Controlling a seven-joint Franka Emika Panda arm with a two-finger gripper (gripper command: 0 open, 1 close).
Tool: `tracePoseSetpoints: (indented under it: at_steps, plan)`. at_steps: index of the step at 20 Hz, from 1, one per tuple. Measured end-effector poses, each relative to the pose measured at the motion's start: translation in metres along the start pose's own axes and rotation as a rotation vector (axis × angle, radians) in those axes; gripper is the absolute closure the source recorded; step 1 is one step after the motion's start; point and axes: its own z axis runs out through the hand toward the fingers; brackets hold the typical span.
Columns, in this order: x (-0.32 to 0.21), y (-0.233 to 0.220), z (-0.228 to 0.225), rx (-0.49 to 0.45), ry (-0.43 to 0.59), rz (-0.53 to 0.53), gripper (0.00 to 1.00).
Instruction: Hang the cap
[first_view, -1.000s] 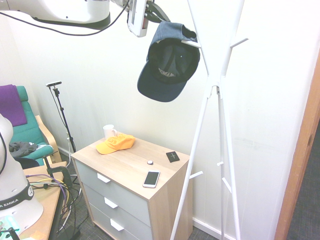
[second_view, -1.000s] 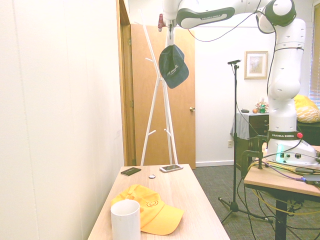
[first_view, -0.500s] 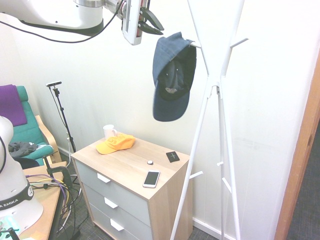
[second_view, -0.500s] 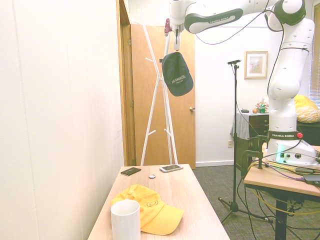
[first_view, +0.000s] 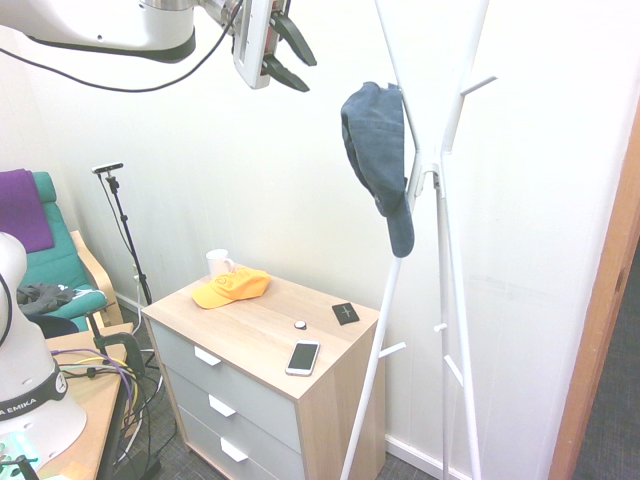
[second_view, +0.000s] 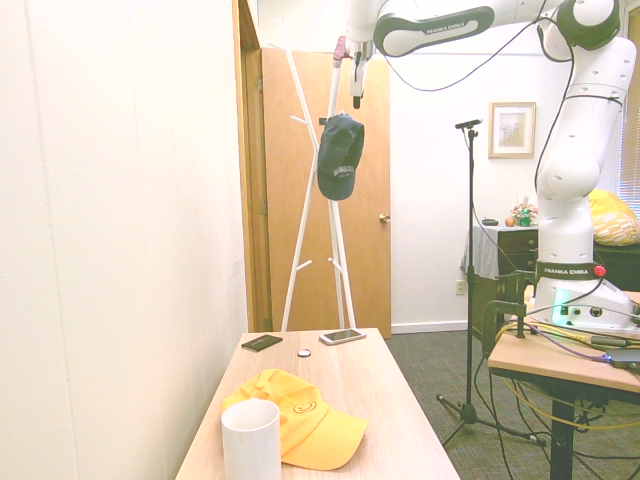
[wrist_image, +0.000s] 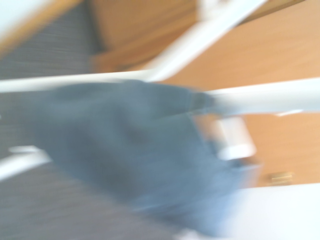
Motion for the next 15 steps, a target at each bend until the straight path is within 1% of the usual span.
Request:
tracePoseSetpoints:
  at_steps: [5,10,12,15]
  plan:
    - [-0.017,-0.014,-0.018,0.185,-0.237,0.06,0.0]
    - [-0.016,-0.02,-0.007,0.344,-0.44,0.171,0.0]
    - [-0.01,-0.021,-0.001,0.382,-0.479,0.223,0.0]
    - [-0.005,-0.028,0.007,0.393,-0.472,0.245,0.0]
